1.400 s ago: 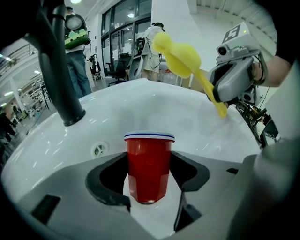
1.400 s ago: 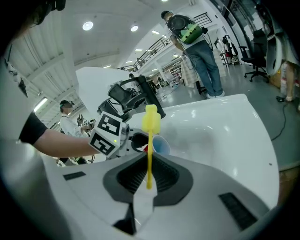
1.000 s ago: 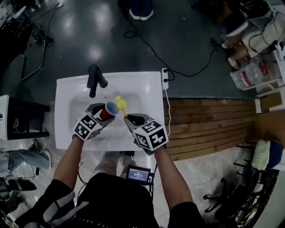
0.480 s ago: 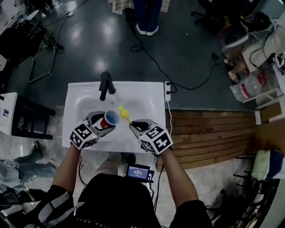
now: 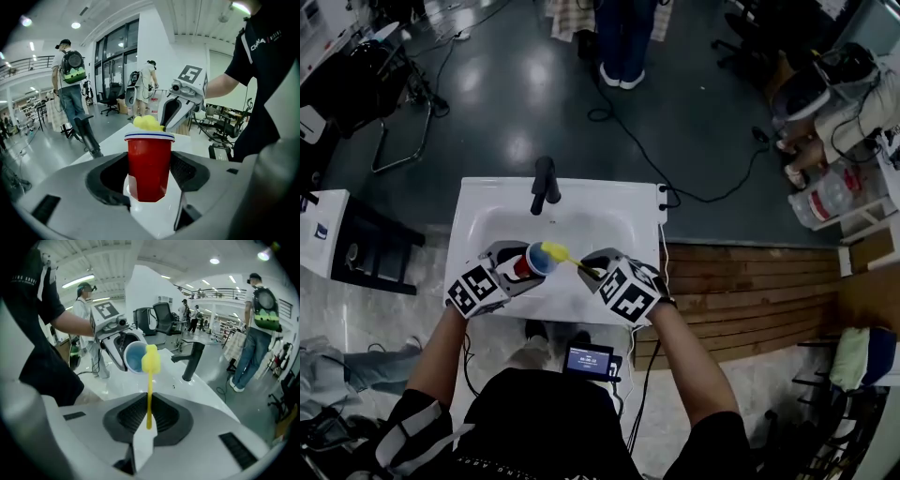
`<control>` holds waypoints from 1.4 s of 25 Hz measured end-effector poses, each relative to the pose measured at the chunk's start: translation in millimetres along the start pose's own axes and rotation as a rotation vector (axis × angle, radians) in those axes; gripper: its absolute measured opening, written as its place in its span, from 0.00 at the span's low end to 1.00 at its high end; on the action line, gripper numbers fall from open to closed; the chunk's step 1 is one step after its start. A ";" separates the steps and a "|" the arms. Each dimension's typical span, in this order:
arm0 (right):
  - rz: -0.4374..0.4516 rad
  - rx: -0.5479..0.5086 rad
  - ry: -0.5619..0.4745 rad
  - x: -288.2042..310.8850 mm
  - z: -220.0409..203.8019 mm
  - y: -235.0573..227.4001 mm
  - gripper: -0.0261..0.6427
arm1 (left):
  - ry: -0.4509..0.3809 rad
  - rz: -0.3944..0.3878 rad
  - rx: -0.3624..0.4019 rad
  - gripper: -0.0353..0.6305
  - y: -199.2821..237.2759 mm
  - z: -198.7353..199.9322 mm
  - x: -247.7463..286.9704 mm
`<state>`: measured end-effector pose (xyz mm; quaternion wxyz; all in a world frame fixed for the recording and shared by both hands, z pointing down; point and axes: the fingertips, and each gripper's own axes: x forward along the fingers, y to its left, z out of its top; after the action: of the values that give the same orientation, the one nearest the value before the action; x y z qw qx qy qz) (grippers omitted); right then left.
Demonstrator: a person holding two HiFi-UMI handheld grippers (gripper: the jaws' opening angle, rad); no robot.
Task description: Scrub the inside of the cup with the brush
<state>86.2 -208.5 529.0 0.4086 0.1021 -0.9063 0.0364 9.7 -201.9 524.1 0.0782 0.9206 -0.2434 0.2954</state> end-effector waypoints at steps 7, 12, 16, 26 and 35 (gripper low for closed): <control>0.015 -0.256 0.165 16.5 22.0 7.0 0.09 | 0.042 -0.002 0.073 0.48 8.4 -4.9 -23.9; 0.003 -0.424 0.245 27.6 43.0 7.2 0.09 | 0.081 -0.018 0.115 0.48 12.4 -9.9 -31.9; -0.010 -0.545 0.300 40.3 56.8 11.0 0.10 | 0.111 -0.041 0.136 0.48 13.0 -17.9 -33.5; -0.096 -0.773 0.412 55.4 74.6 12.9 0.09 | 0.159 -0.069 0.165 0.47 10.2 -19.2 -34.9; -0.112 -0.863 0.491 70.5 72.3 25.5 0.10 | 0.215 -0.042 0.165 0.47 17.4 -32.9 -39.3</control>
<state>-17.8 -205.4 534.2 0.6162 -0.0393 -0.7089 -0.3410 -43.3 -191.8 528.0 0.0343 0.8917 -0.1890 0.4098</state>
